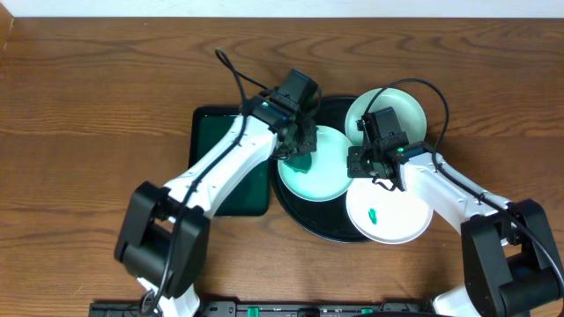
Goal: Clean dirty plates on tray and stack at the side
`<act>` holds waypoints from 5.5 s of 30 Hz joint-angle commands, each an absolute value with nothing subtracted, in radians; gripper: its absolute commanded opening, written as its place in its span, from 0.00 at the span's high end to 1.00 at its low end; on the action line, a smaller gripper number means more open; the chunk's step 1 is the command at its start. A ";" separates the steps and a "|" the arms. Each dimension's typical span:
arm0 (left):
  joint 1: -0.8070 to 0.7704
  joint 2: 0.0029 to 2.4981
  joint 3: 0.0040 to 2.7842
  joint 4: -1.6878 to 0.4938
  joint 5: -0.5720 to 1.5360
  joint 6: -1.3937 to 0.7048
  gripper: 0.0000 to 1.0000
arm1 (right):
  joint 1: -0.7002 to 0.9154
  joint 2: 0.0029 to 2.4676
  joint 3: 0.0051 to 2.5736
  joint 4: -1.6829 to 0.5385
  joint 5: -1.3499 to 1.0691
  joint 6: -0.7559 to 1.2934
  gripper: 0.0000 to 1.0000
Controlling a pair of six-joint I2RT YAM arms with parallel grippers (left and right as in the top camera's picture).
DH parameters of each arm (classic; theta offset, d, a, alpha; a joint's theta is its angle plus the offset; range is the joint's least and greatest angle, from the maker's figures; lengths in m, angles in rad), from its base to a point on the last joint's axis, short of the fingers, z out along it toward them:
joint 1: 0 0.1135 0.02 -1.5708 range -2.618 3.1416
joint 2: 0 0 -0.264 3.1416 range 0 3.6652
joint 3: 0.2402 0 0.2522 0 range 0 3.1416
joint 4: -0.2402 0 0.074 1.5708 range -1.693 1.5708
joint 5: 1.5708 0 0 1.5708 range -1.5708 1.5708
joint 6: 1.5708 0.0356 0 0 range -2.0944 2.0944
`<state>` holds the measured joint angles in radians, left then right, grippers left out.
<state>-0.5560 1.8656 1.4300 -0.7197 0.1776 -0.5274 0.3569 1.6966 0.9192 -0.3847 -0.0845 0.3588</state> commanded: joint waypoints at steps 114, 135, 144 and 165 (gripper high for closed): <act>-0.602 2.020 1.340 -0.525 0.047 -0.532 0.93 | 0.355 1.688 0.874 -0.326 -0.028 0.367 0.99; -0.601 2.000 1.372 -0.506 0.538 -0.524 0.93 | 0.355 1.688 0.874 -0.325 -0.035 0.367 0.99; -0.601 1.867 1.372 -0.545 0.360 -0.517 0.93 | 0.355 1.688 0.874 -0.325 -0.035 0.367 0.99; -0.602 1.957 1.312 -0.600 0.115 -0.554 0.93 | 0.355 1.688 0.874 -0.325 -0.039 0.370 0.99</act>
<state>-0.6014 1.9217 1.3231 -0.5999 0.1379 -0.5282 0.3573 1.6966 0.8822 -0.3241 -0.0441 0.3599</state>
